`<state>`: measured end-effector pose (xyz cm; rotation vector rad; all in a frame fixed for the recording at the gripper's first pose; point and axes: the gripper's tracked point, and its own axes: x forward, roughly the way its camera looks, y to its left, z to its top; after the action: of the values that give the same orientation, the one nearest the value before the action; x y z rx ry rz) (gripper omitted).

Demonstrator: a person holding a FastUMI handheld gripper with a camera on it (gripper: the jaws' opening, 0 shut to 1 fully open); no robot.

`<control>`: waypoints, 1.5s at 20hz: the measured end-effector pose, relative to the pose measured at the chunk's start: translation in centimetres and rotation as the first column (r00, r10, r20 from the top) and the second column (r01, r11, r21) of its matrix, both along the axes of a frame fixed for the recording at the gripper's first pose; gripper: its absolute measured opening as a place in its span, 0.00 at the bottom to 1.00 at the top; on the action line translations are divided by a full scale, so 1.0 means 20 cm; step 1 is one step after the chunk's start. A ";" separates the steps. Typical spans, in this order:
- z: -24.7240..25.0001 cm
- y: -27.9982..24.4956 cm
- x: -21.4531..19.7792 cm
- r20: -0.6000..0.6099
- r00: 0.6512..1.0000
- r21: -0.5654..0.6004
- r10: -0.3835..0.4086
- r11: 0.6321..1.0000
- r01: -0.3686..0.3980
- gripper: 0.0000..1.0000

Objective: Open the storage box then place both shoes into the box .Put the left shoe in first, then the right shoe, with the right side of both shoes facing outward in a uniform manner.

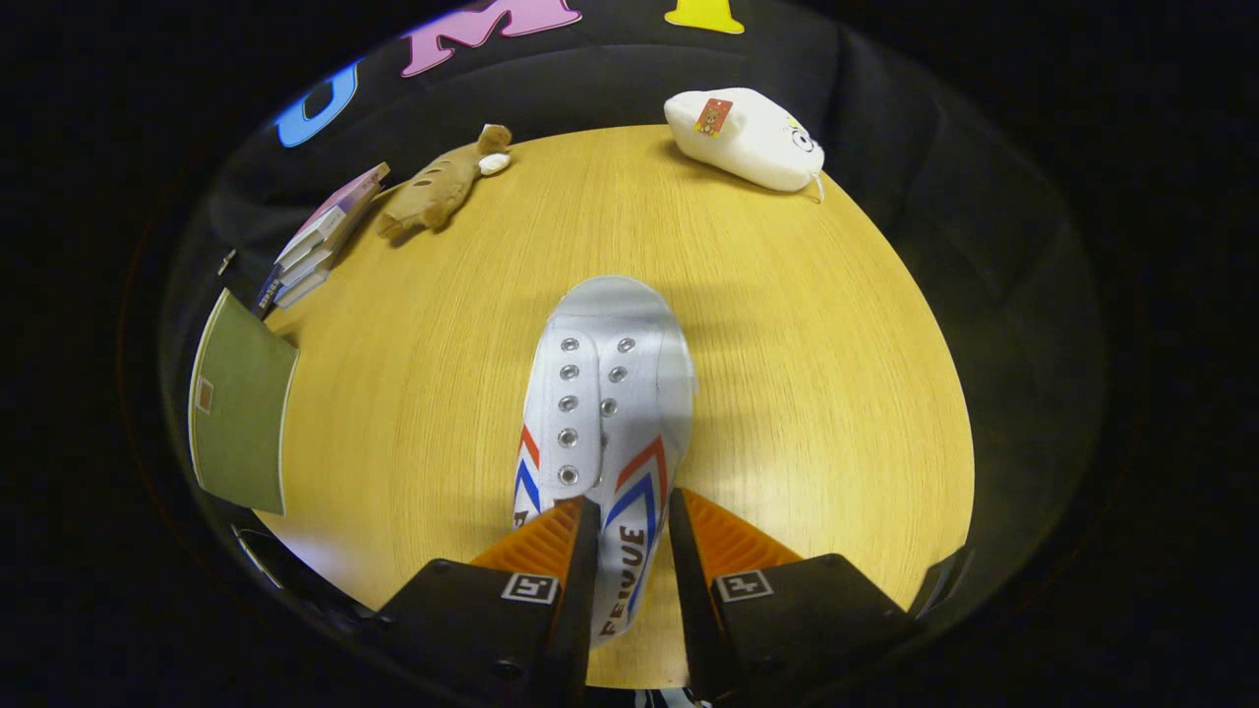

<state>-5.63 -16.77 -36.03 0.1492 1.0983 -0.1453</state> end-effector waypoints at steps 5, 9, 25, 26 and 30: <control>-0.01 -0.04 -0.01 -0.024 0.992 0.066 -0.126 0.990 0.127 0.23; 0.01 -0.03 -0.01 -0.024 0.992 0.061 -0.126 0.990 0.127 0.10; 0.74 0.68 0.03 0.076 0.987 0.203 -0.142 0.971 0.125 0.09; 0.79 0.77 0.04 0.085 0.987 0.209 -0.136 0.971 0.116 0.09; 0.97 1.14 0.10 0.123 0.987 0.241 -0.108 0.968 0.076 0.09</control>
<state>-3.56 6.06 -16.70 0.4180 0.9714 -0.0860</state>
